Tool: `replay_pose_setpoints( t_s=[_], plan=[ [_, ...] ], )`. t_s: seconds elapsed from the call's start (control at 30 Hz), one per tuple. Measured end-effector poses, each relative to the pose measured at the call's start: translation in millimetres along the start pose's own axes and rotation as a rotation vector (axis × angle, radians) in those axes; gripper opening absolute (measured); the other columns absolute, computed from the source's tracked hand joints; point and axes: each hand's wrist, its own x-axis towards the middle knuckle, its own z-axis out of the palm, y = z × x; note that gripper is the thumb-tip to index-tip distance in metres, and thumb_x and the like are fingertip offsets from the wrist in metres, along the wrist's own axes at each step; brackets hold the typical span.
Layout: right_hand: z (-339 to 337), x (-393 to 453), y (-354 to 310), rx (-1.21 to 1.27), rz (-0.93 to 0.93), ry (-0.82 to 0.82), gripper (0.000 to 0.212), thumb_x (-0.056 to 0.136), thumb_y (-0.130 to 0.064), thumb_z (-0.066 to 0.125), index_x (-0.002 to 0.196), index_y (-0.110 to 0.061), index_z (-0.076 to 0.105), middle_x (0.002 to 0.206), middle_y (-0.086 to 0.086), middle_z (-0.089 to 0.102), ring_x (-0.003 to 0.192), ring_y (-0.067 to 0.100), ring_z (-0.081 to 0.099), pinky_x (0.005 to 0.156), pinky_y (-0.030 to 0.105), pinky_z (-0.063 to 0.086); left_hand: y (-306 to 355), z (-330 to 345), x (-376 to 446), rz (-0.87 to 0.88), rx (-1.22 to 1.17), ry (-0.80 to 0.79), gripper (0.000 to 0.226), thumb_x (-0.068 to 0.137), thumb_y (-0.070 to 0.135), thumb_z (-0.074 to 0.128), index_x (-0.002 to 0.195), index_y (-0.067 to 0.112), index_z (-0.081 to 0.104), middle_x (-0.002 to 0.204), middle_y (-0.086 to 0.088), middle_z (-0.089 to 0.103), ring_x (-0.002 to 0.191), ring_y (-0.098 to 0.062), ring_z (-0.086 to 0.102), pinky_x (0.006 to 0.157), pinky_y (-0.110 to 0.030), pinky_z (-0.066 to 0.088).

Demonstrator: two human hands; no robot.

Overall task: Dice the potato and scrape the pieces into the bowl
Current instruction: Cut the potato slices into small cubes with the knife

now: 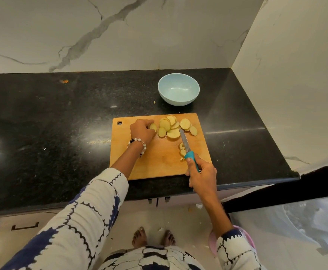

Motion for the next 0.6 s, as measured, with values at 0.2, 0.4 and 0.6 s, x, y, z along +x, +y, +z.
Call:
replay_pose_setpoints(
  t_s=[0.2,0.4,0.6],
  plan=[
    [0.4,-7.8,-0.7,0.025,-0.01,0.005,0.04,0.095,-0.032,0.05,0.128,-0.01,0.055,0.074,0.011,0.062,0.051,0.007,0.054,0.042,0.018,0.046,0.1,-8.2,-41.3,-0.029,-0.165,-0.021,0.043,0.075,0.016,0.076,0.117,0.016,0.064,0.098,0.004,0.064,0.09,-0.009,0.058,0.086,-0.021,0.046],
    [9.9,-28.7,0.0,-0.142,-0.093,-0.029,0.042,0.097,-0.028,0.049,0.135,-0.01,0.048,0.07,0.005,0.06,0.059,0.014,0.058,0.053,0.035,0.054,-27.2,5.0,-78.5,-0.006,-0.114,-0.079,0.046,0.068,0.017,0.081,0.112,0.014,0.067,0.093,0.004,0.065,0.078,-0.006,0.058,0.075,-0.015,0.045],
    [27.8,-44.9,-1.6,-0.361,-0.191,-0.084,0.044,0.098,-0.02,0.046,0.139,-0.005,0.042,0.062,-0.01,0.047,0.054,0.005,0.047,0.047,0.014,0.032,-37.8,16.3,-79.3,0.14,0.177,-0.073,0.051,0.07,0.026,0.079,0.118,0.016,0.063,0.107,-0.002,0.056,0.09,-0.014,0.055,0.079,-0.02,0.043]
  ],
)
